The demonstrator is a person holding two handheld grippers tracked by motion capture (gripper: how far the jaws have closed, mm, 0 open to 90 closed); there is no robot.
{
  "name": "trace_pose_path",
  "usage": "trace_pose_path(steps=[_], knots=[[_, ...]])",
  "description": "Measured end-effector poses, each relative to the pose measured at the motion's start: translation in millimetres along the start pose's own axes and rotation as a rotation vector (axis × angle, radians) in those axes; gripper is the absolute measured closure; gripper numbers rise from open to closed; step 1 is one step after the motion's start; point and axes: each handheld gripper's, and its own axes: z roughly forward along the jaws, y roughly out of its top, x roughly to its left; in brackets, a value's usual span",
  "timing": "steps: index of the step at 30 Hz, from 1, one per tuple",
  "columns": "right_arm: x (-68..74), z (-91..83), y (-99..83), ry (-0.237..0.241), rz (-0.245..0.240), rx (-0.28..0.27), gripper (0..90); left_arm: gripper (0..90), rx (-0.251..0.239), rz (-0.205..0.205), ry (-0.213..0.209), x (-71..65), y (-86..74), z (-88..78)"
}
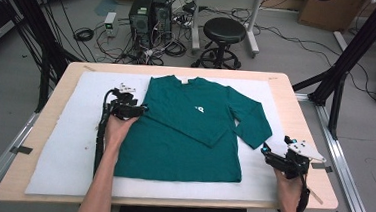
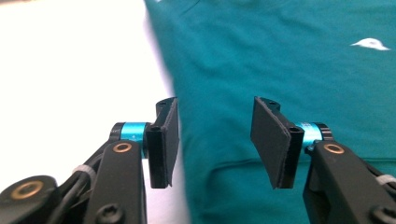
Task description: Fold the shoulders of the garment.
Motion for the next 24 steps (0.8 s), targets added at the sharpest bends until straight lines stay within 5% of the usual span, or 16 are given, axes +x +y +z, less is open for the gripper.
trace_pose_path(steps=[7,14,20,24], knots=[[-0.3,-0.5,-0.4,0.005,0.000,-0.006,18.0,50.8,0.095,0.020,0.086,6.3,-8.8,17.2],[-0.6,-0.4,-0.3,0.009,0.002,-0.005,18.0,48.9,0.084,-0.024,0.137,20.4,-13.1,11.8],[-0.8,-0.5,-0.4,0.010,0.004,-0.006,18.0,49.1,0.074,-0.047,0.131,26.1,-15.3,10.1],[-1.4,-1.0,-0.6,0.011,0.006,-0.010,18.0,48.0,0.007,-0.054,0.070,24.3,-12.7,-4.7]])
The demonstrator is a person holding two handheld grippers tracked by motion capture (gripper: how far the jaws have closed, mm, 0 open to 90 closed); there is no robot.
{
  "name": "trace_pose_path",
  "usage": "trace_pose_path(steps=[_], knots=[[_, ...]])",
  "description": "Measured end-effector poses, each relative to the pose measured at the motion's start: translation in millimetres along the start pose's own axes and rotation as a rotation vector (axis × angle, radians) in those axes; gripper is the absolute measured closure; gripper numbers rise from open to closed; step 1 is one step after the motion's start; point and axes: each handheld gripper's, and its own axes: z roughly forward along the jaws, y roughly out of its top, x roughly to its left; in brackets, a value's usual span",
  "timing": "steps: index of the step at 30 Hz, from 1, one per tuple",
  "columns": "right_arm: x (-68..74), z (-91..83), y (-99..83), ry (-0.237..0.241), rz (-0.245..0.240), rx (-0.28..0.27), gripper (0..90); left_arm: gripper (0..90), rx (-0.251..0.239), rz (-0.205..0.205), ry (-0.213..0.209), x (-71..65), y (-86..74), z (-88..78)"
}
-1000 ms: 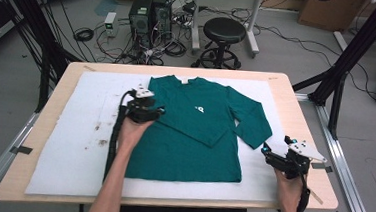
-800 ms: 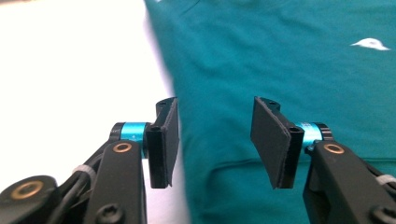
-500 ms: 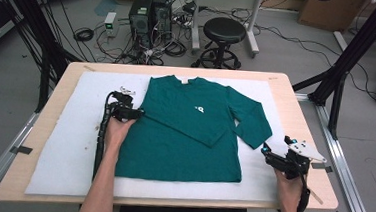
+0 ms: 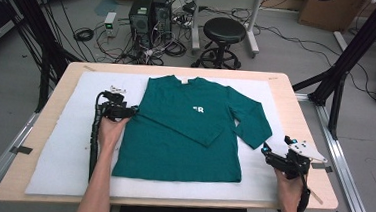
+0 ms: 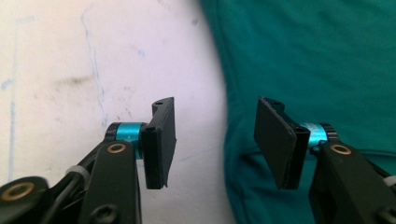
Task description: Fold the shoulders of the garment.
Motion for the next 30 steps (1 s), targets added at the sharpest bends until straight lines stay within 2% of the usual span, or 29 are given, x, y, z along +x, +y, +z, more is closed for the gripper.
trace_pose_path(steps=[3,5,7,8,10,14,17,19,22,25,27,30], knots=[[-0.2,-0.1,-0.1,0.001,0.006,-0.003,18.0,46.0,-0.074,0.011,-0.045,0.2,3.1,-18.9],[-0.5,-0.3,-0.2,0.001,0.007,-0.003,18.0,44.6,-0.105,0.047,-0.052,-1.1,2.7,-30.1],[-0.5,-0.1,-0.1,0.001,0.010,-0.003,18.0,43.9,-0.116,0.085,-0.072,-2.2,-0.5,-38.3],[-0.9,0.0,-0.1,0.001,0.008,-0.002,18.0,43.8,-0.117,0.111,-0.072,-3.1,-3.5,-43.0],[-0.9,-0.1,0.0,0.003,0.015,-0.001,18.0,41.9,-0.125,0.137,-0.070,-2.6,-11.9,-51.5],[-1.2,0.2,0.0,0.000,0.017,0.000,18.0,39.0,-0.148,0.141,-0.111,3.6,-31.6,-69.5],[-1.3,-0.2,-0.2,-0.001,0.017,-0.002,18.0,36.3,-0.169,0.149,-0.118,6.3,-44.3,-81.4],[-1.3,-0.4,-0.2,-0.001,0.020,-0.003,18.0,35.8,-0.191,0.158,-0.106,9.0,-53.6,-89.2],[-1.5,-0.5,-0.2,-0.001,0.021,-0.004,18.0,34.7,-0.211,0.144,-0.116,15.2,-67.2,-98.6],[-1.4,-0.6,-0.2,-0.002,0.027,-0.005,18.0,33.6,-0.232,0.127,-0.151,19.9,-79.8,-105.3],[-1.9,-0.3,-0.2,-0.002,0.026,-0.005,18.0,33.1,-0.236,0.132,-0.140,21.2,-84.9,-108.7],[-2.1,-0.4,-0.3,0.000,0.029,-0.005,18.0,31.5,-0.273,0.130,-0.116,22.5,-92.9,-112.8]])
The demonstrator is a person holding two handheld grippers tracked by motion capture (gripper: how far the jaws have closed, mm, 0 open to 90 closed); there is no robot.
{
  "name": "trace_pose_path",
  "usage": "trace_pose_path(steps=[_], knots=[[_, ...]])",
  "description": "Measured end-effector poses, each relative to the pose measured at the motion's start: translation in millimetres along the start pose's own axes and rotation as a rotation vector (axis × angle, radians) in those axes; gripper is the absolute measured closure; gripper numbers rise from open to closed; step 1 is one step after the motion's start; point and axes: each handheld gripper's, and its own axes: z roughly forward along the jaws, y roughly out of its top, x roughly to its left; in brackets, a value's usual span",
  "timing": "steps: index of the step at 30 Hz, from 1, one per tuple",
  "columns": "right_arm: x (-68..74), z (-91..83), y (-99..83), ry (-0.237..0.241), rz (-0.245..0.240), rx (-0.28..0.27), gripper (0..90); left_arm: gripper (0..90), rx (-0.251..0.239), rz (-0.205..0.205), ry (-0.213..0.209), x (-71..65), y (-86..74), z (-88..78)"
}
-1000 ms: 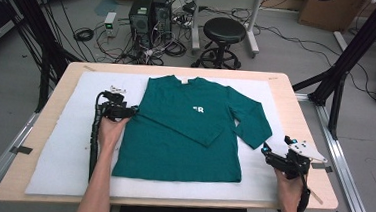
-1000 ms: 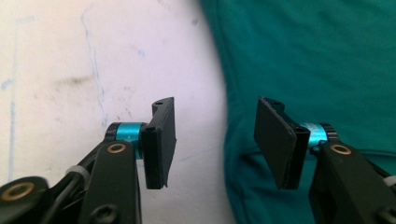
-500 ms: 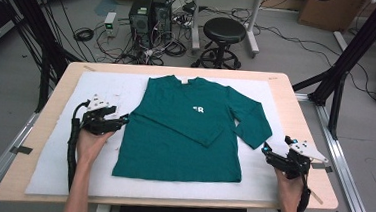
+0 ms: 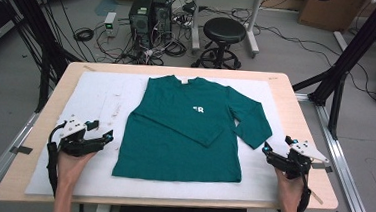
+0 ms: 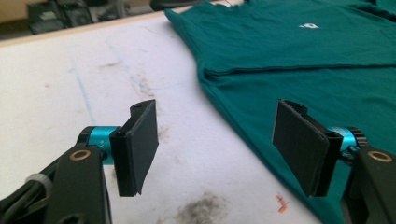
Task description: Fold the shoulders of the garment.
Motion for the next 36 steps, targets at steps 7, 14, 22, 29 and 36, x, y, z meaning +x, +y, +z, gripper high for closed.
trace_pose_path(steps=[7,14,22,29,36], knots=[[-0.7,0.1,0.1,0.005,0.001,0.000,17.9,31.5,-0.039,-0.062,0.025,7.2,-15.6,-5.4],[0.8,1.9,1.1,-0.003,-0.008,0.021,18.0,31.5,-0.065,-0.102,0.042,10.8,-18.9,-8.5],[0.1,3.1,3.7,0.047,0.016,0.034,18.0,31.5,-0.079,-0.144,0.025,15.3,-20.3,-9.8],[4.8,4.2,31.0,0.137,-0.007,0.056,19.7,31.5,-0.062,-0.118,0.032,13.0,-19.3,-8.2],[16.0,32.4,65.6,0.198,-0.141,0.206,28.2,31.8,-0.051,-0.110,0.041,11.3,-18.9,-7.4]])
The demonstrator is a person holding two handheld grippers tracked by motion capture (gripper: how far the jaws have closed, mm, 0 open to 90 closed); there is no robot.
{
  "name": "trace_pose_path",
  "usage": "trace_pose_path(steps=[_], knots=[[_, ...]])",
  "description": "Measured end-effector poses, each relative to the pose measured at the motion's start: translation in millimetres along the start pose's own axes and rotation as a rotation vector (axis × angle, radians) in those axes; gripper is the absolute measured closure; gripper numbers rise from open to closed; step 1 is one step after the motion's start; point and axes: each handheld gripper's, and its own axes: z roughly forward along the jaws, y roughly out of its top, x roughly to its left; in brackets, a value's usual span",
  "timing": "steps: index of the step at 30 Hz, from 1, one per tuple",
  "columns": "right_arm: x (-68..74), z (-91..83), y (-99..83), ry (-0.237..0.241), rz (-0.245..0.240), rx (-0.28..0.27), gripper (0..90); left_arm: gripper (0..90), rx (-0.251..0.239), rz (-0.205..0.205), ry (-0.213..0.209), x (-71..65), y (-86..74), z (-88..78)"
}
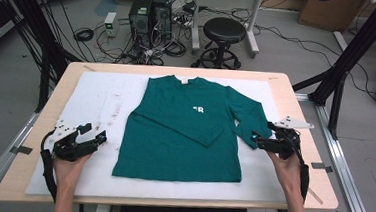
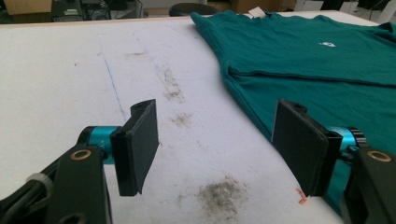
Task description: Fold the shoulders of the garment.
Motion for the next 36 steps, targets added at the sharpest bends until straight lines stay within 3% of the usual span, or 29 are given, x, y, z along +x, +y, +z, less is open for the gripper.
trace_pose_path(steps=[3,6,12,16,23,36], knots=[[-1.1,9.8,4.1,0.017,-0.020,0.055,34.9,31.9,0.007,0.008,0.004,-0.3,0.3,0.5],[-0.8,20.9,1.8,0.048,-0.014,0.145,39.9,32.1,0.007,0.017,0.010,-1.7,0.3,0.5],[4.4,35.7,-6.6,0.058,-0.039,0.233,47.3,32.5,0.014,0.031,0.022,-3.9,0.5,1.4],[3.8,40.9,-11.1,0.058,-0.025,0.234,47.6,32.5,0.018,0.034,0.024,-3.8,0.6,1.6],[6.1,47.4,-13.1,0.055,-0.042,0.279,48.0,33.0,0.018,0.039,0.027,-5.1,0.6,1.9],[9.1,45.4,-15.6,0.047,-0.057,0.250,79.3,33.0,0.025,0.029,0.028,-4.1,0.9,2.5]])
